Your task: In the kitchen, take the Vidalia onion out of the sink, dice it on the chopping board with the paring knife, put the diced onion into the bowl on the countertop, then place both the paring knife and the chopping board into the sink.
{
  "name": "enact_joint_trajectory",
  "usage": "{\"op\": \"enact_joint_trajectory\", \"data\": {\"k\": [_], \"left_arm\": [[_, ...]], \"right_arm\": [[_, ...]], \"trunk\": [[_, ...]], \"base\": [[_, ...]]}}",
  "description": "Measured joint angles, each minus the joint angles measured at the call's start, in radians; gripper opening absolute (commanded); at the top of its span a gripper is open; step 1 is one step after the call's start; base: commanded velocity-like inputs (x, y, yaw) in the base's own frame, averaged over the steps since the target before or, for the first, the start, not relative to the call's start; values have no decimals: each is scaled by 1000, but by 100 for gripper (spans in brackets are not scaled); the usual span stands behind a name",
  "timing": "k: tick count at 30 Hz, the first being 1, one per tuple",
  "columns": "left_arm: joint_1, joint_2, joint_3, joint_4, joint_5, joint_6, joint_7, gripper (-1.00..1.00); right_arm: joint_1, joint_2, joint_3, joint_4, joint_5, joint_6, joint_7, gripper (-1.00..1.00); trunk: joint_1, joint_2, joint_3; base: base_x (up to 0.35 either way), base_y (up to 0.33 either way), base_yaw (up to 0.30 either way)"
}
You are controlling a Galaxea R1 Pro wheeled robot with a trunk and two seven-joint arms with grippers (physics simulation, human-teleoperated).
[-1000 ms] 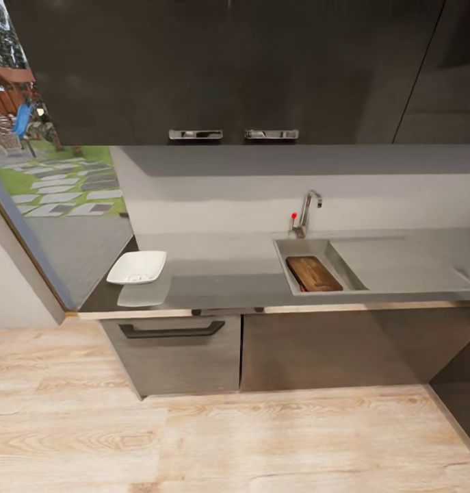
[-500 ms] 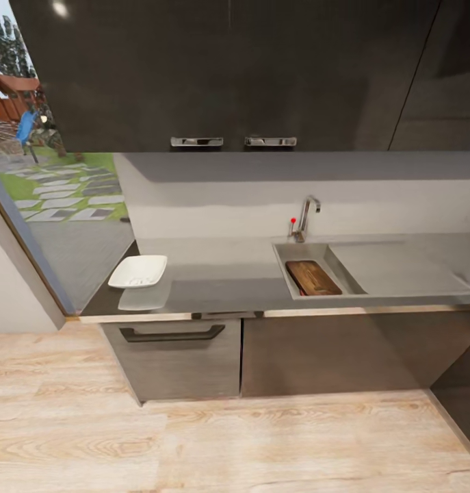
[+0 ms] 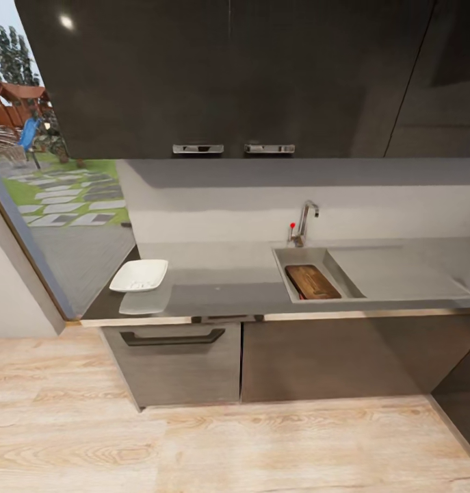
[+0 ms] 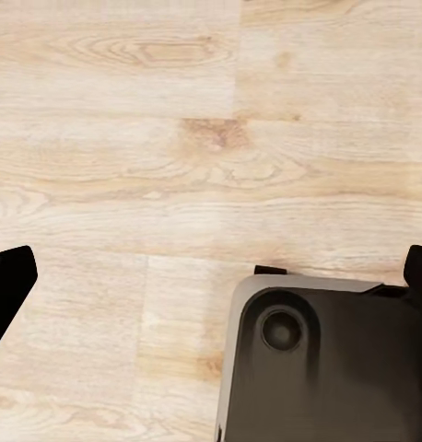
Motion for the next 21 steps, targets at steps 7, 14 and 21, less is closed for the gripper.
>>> {"op": "enact_joint_trajectory", "data": {"k": [7, 14, 21], "left_arm": [[0, 0, 0, 0, 0, 0, 0, 100], [0, 0, 0, 0, 0, 0, 0, 100], [0, 0, 0, 0, 0, 1, 0, 100]], "right_arm": [[0, 0, 1, 1, 0, 0, 0, 100], [0, 0, 1, 2, 0, 0, 0, 100], [0, 0, 1, 3, 0, 0, 0, 100]], "trunk": [[0, 0, 11], [0, 0, 22], [0, 0, 33]], "base": [[0, 0, 0], [0, 0, 0], [0, 0, 0]]}}
